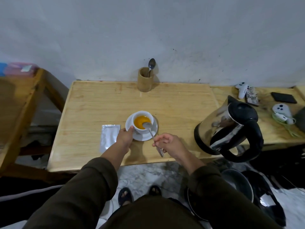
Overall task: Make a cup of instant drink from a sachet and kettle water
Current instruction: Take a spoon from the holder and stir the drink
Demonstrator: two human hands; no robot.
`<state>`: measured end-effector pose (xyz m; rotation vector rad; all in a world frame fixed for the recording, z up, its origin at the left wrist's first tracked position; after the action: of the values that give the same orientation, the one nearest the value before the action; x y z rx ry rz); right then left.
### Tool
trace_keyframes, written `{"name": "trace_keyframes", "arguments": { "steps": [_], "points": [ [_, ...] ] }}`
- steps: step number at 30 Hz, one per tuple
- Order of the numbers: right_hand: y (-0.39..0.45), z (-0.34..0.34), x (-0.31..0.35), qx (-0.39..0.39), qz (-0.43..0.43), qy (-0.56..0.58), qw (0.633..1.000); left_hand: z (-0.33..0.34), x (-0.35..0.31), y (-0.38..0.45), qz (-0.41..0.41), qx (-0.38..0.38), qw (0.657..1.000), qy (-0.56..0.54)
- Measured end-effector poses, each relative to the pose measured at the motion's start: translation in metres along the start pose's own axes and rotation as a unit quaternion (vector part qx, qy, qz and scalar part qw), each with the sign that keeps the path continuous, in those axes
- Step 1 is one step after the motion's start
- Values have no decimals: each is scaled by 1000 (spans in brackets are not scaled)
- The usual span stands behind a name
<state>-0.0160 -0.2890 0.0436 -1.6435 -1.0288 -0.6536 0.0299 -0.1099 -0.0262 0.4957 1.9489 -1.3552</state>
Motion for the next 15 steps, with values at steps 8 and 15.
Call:
{"name": "trace_keyframes", "arguments": {
  "steps": [8, 15],
  "points": [
    [21, -29, -28, -121, 75, 43, 989, 7, 5, -12, 9, -43, 999, 5],
    [60, -33, -59, -197, 137, -55, 969, 10, 11, -29, 88, -72, 990, 86]
  ]
}}
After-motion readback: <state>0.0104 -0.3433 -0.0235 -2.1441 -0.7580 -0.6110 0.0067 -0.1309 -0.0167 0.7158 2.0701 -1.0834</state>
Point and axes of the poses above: each hand's wrist, its own y-axis towards the middle knuckle, its own z-axis out of the palm, x = y × z, the point moved 2 cm from there along y, towards the middle knuckle, and after that the axes turned 10 degrees about -x, right-handed, at the moved point
